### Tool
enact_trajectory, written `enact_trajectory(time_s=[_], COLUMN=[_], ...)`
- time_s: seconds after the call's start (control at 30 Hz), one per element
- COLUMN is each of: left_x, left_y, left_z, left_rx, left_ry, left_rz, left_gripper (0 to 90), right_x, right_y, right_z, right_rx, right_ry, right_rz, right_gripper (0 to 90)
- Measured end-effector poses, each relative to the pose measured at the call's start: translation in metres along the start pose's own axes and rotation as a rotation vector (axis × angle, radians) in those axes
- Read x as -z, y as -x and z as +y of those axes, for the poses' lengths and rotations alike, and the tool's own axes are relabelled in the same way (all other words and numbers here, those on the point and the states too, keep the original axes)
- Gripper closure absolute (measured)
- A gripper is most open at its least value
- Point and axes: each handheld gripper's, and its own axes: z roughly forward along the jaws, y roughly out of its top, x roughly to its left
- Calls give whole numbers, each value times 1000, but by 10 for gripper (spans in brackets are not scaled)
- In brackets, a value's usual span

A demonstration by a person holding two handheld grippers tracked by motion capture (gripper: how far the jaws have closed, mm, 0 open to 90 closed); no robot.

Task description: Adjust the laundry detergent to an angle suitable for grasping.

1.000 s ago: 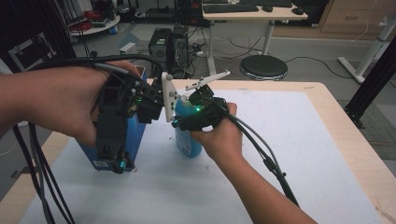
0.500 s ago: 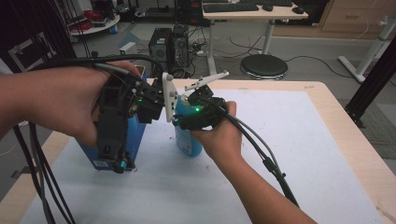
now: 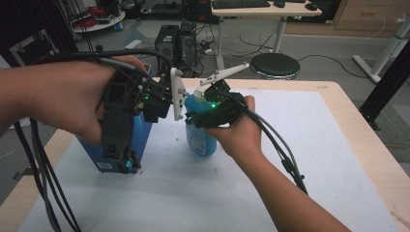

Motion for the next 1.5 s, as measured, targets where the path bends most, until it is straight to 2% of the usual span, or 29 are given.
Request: enact_trajectory(time_s=[0.2,0.37,0.5,0.67,0.7,0.8,0.9,0.93,1.03,1.23,1.5], left_x=[0,1,3,2,2,-1,-1,-1,0,-1,-1], left_y=[-1,-3,-5,-7,-7,-9,-9,-9,-9,-9,-8], left_z=[5,8,8,11,11,13,14,14,15,15,17], left_rx=[-8,-9,-12,-9,-9,-13,-16,-16,-14,-11,-14], left_ry=[-4,-6,-8,-7,-7,-4,-7,-7,-9,-16,-14], left_rz=[-4,-4,-1,-2,-2,-9,-9,-9,-9,-11,-11], left_gripper=[17,17,17,17,17,17,17,17,17,17,17], right_x=[14,31,44,57,57,62,65,65,70,69,65], right_y=[10,18,25,30,30,30,32,32,37,35,28], right_z=[-2,-5,-11,-21,-21,-27,-32,-32,-40,-48,-48], right_rx=[22,81,95,184,184,245,247,247,256,307,359], right_ry=[-15,-20,-7,-19,-19,-36,-27,-27,6,-8,14], right_rz=[21,44,98,197,197,262,307,307,374,413,487], right_gripper=[411,411,411,411,411,411,411,411,411,411,410])
